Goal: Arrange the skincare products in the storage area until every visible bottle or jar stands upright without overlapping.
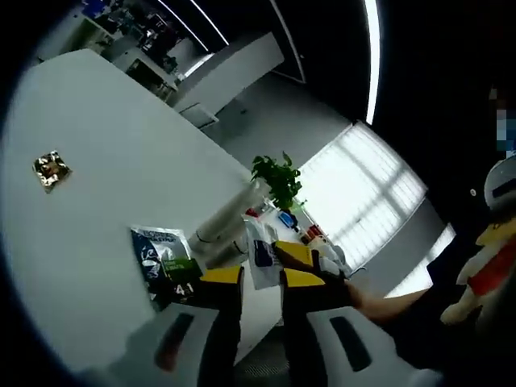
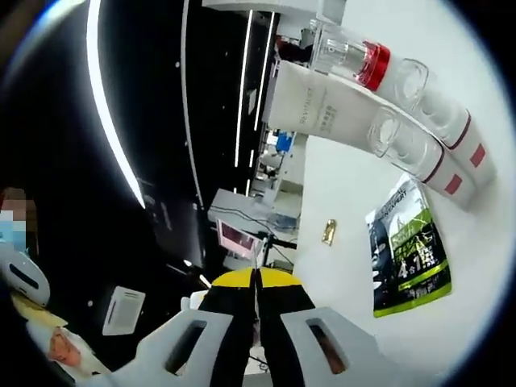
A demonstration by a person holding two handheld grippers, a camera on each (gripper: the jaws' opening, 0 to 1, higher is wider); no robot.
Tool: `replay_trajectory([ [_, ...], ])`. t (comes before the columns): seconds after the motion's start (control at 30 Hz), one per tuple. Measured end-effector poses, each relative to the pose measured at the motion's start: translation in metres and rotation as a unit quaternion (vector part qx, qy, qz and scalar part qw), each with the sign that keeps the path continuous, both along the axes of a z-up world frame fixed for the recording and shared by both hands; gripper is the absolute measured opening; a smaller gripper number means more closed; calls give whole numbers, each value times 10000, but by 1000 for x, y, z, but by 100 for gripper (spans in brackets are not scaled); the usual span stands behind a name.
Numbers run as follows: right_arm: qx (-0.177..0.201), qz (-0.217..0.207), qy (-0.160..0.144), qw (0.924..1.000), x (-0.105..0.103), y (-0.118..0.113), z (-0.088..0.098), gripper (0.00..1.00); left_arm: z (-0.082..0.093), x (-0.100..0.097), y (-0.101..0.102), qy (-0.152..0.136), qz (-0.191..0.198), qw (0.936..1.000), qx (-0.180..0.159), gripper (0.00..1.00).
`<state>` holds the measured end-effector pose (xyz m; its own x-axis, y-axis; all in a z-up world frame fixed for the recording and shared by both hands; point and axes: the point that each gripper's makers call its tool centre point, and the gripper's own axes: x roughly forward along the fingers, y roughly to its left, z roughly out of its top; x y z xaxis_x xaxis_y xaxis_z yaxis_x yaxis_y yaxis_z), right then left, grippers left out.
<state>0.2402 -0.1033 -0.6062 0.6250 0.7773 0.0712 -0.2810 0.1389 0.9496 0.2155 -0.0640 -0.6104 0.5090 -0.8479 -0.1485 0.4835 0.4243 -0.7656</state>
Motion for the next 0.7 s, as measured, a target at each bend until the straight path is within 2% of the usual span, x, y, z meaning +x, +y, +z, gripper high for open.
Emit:
replay_trajectory([
  [0.07,-5,-24,-4,10000,1,-1,0,1,-4,0,0,67,22,9999,87,0],
  [0.1,-13,-30,-4,10000,1,-1,0,1,-2,4,1,9,62,10000,32,0],
  [0.2,-180,-37,-54,9998,0,-1,-2,1,-4,7,5,201,176,9996,-16,0],
  [0.27,-288,-44,-87,9995,0,-2,-4,2,-4,6,7,519,181,9982,-226,0],
  [0.3,-362,-50,-132,9992,0,-3,-4,2,-3,6,6,555,190,9979,-284,0],
  [0.53,-548,-6,-283,9981,-1,-3,-6,8,3,0,5,587,106,9972,-445,0],
  [0.6,-584,10,-369,9976,0,-4,-5,13,3,1,11,596,59,9969,-515,0],
  [0.7,-565,116,-486,9972,2,-4,-1,19,12,-4,10,583,38,9961,-657,0],
])
